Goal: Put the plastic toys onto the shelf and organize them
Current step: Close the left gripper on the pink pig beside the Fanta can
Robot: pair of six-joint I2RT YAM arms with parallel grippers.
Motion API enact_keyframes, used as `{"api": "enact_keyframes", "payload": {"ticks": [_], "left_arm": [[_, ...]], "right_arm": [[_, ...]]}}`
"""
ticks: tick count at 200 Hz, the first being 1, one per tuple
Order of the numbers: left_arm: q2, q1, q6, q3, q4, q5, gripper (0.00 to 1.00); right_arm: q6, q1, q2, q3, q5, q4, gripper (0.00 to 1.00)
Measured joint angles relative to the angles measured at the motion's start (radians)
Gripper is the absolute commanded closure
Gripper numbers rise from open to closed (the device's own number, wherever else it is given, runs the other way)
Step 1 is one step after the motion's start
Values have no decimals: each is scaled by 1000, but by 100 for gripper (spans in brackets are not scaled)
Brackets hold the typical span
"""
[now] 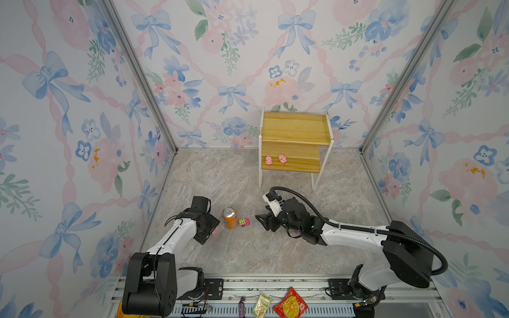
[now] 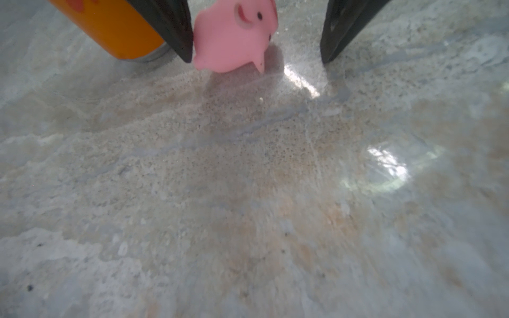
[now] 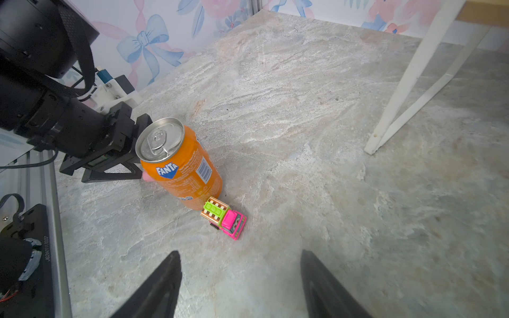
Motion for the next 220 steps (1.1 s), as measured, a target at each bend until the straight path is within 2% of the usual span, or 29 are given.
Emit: {"api": "enact_keyframes", "payload": {"ticks": [29,65,125,139,173,220], "left_arm": [[2,-2,-31,-1,4,3,36],[7,-3,-63,-1,4,7,49],[2,-10,-93,-1,5,1,61],[-10,-10,-95,-1,4,-12,67],[-50,-10,-89,3,3,-60,71],[-106,-10,-36,78,-4,-160,68]], "right_arm": [[0,0,0,-1,0,0,30],[0,0,0,-1,0,0,30],[0,0,0,-2,0,0,30],[0,0,0,-2,0,0,30],[1,-4,-1,-2,0,0,30],[19,-27,-34,-3,-7,-1,30]]}}
